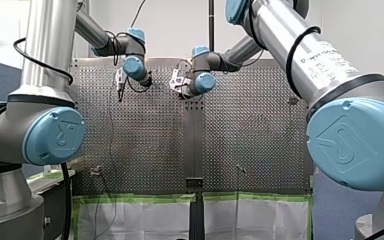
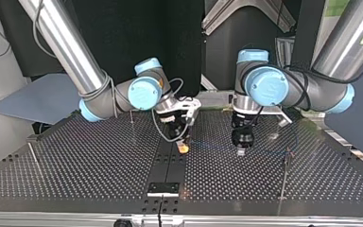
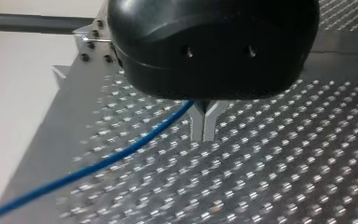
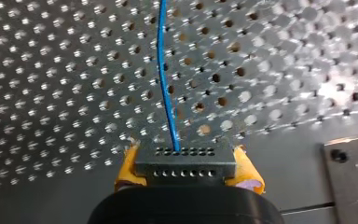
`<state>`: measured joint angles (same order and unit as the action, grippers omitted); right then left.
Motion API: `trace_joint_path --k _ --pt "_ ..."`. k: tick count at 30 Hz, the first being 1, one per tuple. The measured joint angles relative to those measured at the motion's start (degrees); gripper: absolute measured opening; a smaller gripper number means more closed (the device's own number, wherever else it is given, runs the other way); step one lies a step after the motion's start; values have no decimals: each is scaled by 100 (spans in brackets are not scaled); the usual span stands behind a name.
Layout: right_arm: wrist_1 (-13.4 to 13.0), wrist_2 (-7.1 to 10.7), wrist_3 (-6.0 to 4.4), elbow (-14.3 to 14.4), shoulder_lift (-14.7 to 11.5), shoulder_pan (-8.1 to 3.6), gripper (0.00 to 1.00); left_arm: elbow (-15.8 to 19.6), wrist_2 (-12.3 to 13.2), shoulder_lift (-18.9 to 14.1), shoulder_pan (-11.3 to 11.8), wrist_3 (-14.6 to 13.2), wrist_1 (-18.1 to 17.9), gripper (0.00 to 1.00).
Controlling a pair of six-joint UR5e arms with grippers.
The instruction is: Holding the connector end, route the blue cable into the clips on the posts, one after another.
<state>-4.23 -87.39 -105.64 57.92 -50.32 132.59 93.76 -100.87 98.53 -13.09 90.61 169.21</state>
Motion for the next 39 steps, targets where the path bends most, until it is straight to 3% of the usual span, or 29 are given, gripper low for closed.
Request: trace_joint_path --k 13,23,39 --pt "-35 -126 111 389 8 -50 0 2 -333 503 -352 -72 13 0" --pt "-360 -213 162 834 55 -162 0 6 -393 831 -522 -118 -56 0" --pt "-601 -313 238 1261 402 -290 0 223 -754 1014 -817 -147 -313 0"
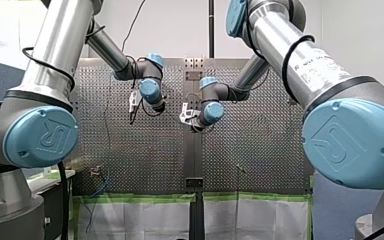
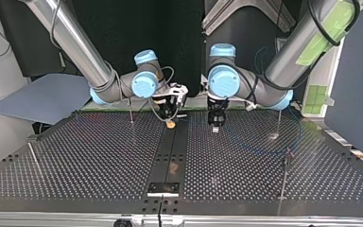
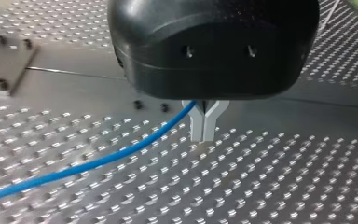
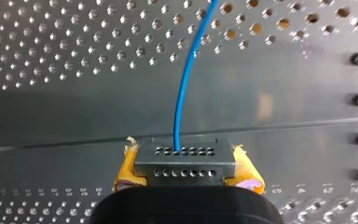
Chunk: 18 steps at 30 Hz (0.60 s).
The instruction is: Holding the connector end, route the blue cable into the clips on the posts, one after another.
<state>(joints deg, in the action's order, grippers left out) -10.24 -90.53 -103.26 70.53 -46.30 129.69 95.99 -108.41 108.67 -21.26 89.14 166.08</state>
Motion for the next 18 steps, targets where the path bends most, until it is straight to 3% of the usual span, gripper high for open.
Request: trace_joint_path --k 7,18 --pt "-57 -5 32 97 40 -15 0 93 -148 279 -201 -73 -59 0" --pt "-518 -10 28 544 63 -118 0 177 -217 846 -413 28 -556 0"
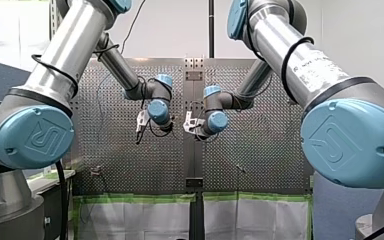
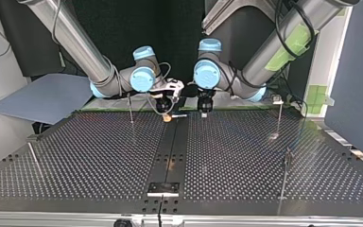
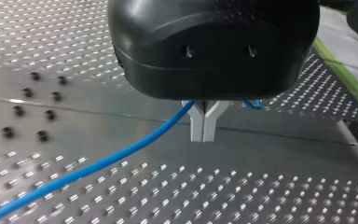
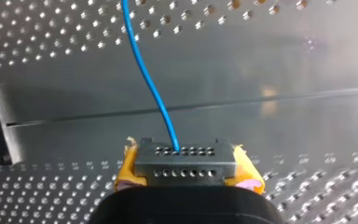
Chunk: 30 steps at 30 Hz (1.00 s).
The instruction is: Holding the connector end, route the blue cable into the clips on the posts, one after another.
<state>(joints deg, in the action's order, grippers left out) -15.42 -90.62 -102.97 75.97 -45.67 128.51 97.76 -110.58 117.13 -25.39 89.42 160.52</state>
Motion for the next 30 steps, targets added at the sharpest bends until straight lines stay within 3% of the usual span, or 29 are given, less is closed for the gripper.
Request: trace_joint_path --k 8,18,30 --pt "-341 -12 37 304 29 -76 0 2 -4 398 -230 62 -318 0" --pt "-838 -92 123 820 56 -255 0 3 -84 898 -434 182 -652 0" --pt "-1330 -153 138 1367 217 -338 0 3 -83 1388 -671 311 -1117 0"
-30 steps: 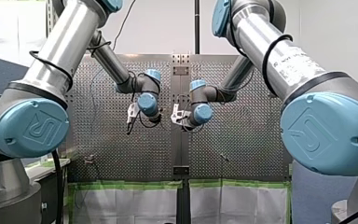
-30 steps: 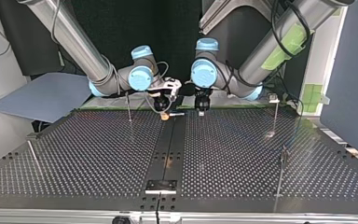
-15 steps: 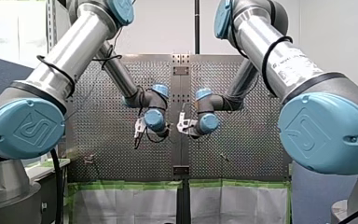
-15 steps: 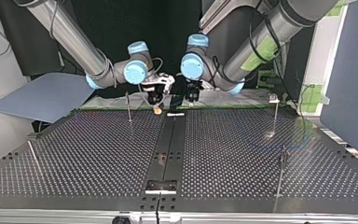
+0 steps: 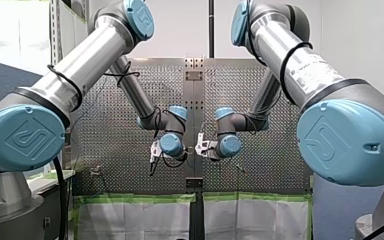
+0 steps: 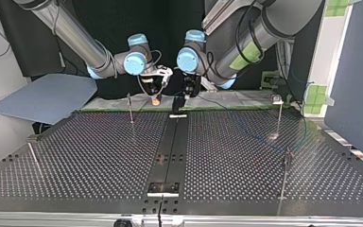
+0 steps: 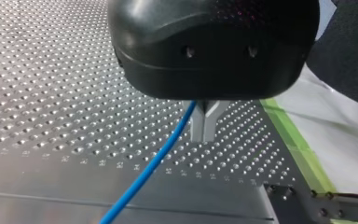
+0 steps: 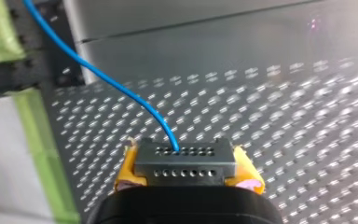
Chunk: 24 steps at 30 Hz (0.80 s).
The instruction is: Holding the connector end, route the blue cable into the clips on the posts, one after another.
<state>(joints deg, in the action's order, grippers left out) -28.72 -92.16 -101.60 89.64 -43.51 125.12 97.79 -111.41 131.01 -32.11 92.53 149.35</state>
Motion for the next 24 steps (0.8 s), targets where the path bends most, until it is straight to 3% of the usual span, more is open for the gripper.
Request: trace_joint_path --k 7,15,24 --pt "-148 -160 13 121 313 -38 0 0 -55 79 -96 22 -58 0" --pt "-187 -232 67 179 738 -80 0 0 -54 421 -159 -8 -297 0" --pt "-393 -251 99 360 838 -169 0 -1 -9 854 -223 -16 -590 0"
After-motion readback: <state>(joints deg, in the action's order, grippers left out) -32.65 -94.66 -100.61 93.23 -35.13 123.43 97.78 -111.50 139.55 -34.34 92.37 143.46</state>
